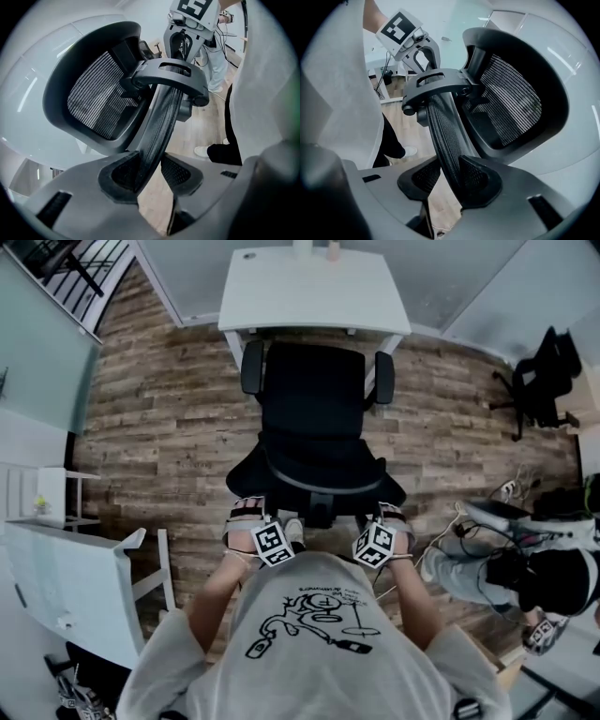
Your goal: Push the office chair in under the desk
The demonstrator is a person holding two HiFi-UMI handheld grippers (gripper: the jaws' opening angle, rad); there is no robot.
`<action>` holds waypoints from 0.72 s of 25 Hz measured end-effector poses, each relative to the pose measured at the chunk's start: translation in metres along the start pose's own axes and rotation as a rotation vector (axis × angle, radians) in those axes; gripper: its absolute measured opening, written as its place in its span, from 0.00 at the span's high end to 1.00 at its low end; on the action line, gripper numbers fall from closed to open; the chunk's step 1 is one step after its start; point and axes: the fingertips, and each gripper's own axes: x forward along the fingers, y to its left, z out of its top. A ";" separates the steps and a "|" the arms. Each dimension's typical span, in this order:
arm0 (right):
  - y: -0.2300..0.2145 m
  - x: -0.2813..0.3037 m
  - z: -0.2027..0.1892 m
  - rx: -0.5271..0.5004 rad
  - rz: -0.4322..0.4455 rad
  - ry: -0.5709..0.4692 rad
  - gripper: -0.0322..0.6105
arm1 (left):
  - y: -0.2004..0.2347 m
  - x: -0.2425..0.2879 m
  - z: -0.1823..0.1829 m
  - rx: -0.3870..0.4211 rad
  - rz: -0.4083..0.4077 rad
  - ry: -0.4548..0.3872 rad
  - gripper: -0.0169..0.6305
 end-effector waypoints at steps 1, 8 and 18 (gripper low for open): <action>-0.004 0.002 0.002 0.000 -0.005 0.001 0.71 | 0.005 0.002 0.000 0.000 0.001 0.000 0.75; -0.030 0.014 0.008 -0.002 -0.020 0.013 0.71 | 0.028 0.016 0.005 -0.011 0.013 0.004 0.75; -0.054 0.027 0.011 -0.017 -0.035 0.021 0.71 | 0.048 0.030 0.012 -0.025 0.027 0.002 0.75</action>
